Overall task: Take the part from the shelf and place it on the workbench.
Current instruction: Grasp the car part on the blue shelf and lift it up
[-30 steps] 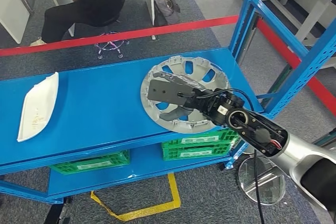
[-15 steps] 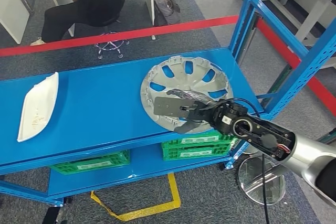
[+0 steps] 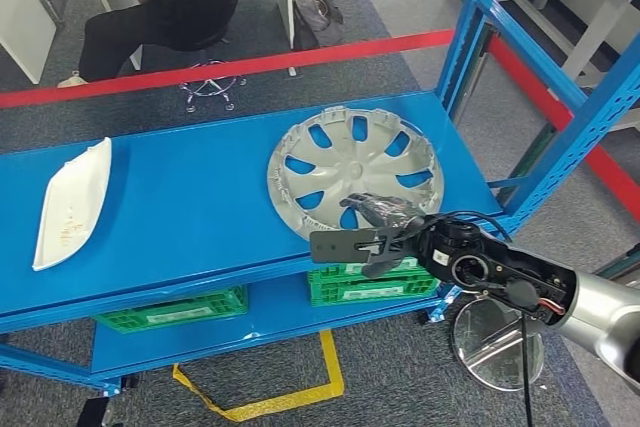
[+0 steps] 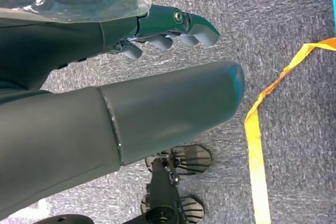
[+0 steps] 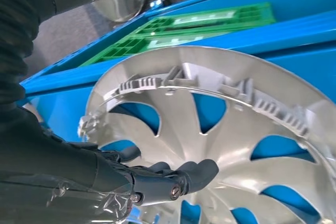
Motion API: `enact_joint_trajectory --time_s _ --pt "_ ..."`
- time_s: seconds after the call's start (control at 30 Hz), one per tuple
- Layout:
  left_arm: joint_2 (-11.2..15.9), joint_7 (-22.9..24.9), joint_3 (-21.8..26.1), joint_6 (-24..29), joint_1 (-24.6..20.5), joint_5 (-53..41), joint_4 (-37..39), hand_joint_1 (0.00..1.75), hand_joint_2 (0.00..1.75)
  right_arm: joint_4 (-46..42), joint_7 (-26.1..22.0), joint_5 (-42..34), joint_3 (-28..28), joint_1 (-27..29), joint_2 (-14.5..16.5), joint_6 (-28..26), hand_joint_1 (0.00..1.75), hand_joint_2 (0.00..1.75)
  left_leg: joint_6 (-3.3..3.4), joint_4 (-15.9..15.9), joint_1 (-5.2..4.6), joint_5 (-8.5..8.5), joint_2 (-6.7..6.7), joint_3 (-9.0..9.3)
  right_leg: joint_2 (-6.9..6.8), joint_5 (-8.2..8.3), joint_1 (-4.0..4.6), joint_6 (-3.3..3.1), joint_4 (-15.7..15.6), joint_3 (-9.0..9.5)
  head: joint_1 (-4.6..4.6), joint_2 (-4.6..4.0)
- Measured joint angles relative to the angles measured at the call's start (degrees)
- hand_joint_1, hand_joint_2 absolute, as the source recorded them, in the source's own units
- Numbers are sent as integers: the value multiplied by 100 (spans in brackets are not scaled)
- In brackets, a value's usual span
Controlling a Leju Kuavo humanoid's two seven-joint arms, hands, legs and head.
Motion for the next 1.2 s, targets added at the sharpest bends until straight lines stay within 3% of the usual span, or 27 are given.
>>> enact_joint_trajectory --time_s 0.27,0.6,1.2 --pt "0 0 12 28 -1 -11 0 0 0 0 0 250 8 53 -88 99 0 175 0 0 0 0 0 0 0 0 0 0 0 0 0 0" --pt "-3 0 25 21 -12 -73 0 0 0 3 -267 1511 29 112 -293 422 0 175 0 0 0 0 0 0 0 0 0 0 0 -1 0 0" --pt "-34 23 25 -30 -91 -168 0 0 0 158 -769 1825 -5 137 -411 479 0 175 0 0 0 0 0 0 0 0 0 0 0 1 0 0"
